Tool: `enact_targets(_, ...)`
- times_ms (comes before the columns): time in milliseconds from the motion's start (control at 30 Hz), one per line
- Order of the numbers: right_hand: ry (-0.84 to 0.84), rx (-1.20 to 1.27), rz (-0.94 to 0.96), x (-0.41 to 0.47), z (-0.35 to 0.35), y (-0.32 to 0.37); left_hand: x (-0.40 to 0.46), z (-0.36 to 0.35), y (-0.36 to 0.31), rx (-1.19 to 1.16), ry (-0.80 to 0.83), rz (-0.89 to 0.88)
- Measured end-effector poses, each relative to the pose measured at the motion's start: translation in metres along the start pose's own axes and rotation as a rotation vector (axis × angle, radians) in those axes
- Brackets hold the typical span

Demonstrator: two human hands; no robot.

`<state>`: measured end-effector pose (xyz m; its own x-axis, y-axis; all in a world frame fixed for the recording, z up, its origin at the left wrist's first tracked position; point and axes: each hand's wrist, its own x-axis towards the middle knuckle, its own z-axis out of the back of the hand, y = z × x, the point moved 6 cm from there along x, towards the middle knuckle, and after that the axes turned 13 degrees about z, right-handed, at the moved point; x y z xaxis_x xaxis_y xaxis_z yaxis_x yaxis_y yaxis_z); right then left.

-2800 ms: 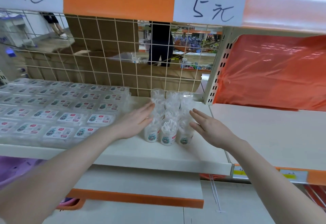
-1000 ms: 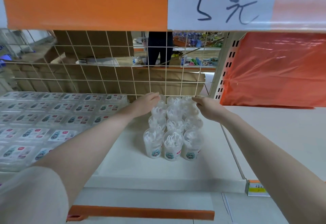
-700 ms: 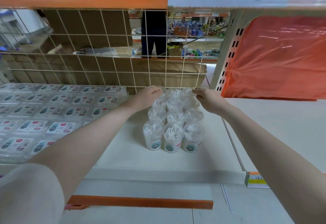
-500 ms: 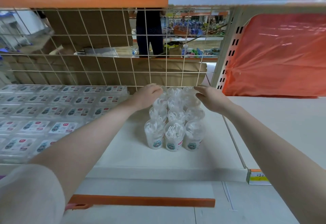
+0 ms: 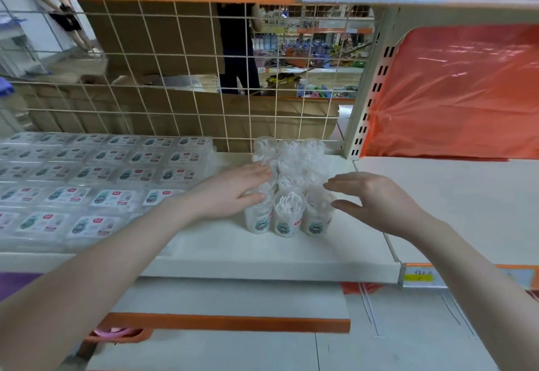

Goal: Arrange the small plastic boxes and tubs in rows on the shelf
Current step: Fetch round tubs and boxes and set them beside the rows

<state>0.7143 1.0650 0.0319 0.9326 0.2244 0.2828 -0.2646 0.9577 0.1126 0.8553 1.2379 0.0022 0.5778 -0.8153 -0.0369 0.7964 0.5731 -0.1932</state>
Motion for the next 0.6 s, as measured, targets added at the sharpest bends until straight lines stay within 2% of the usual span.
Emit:
enact_targets(200,-0.040,-0.095,0.018,-0.004,-0.014,0.010,-0.008,-0.007,-0.005,0.024,0.020,-0.025)
enact_targets(467,0.046,-0.308,-0.092,-0.005,-0.024,0.022,-0.012,-0.016,-0.008,0.013,-0.010,-0.031)
enact_targets(600,0.052,-0.321,-0.118,-0.004,-0.023,0.027,-0.013,-0.019,-0.009,0.033,-0.010,-0.021)
